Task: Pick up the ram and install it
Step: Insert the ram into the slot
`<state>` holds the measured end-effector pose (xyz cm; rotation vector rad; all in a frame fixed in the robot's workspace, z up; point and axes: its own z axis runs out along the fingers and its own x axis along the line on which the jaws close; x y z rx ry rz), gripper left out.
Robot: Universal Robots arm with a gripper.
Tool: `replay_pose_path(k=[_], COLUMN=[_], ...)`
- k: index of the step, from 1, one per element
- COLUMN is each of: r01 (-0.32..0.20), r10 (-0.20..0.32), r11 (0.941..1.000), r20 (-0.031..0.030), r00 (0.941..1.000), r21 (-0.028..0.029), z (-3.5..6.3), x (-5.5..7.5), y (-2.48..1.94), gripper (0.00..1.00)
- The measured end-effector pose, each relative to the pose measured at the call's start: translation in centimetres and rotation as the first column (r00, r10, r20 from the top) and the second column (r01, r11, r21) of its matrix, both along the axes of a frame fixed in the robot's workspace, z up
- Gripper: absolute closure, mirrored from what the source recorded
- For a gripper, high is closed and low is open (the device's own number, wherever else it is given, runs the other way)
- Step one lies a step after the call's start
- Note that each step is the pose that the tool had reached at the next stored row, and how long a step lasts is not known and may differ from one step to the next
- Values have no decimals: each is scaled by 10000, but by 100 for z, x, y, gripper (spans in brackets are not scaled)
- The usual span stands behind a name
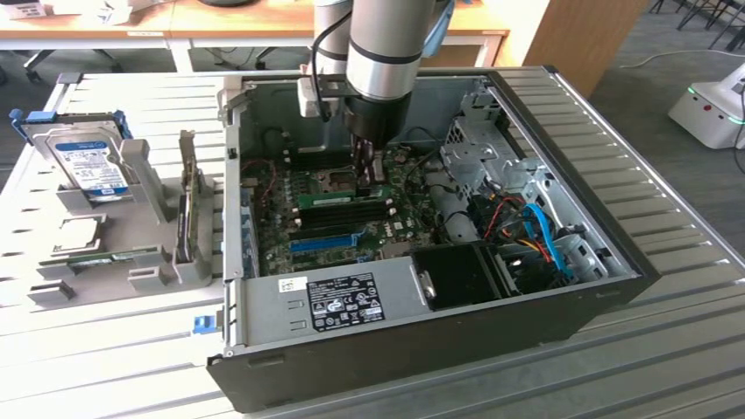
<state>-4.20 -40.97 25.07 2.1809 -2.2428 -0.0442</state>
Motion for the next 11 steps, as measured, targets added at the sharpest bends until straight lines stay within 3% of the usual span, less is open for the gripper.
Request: replay_pose_path(k=[11], r01=[83], r10=[-83], r11=[10000], r20=[0], r00=[10000], r21=[1], z=[-29], x=[3], y=[0], gripper=[88])
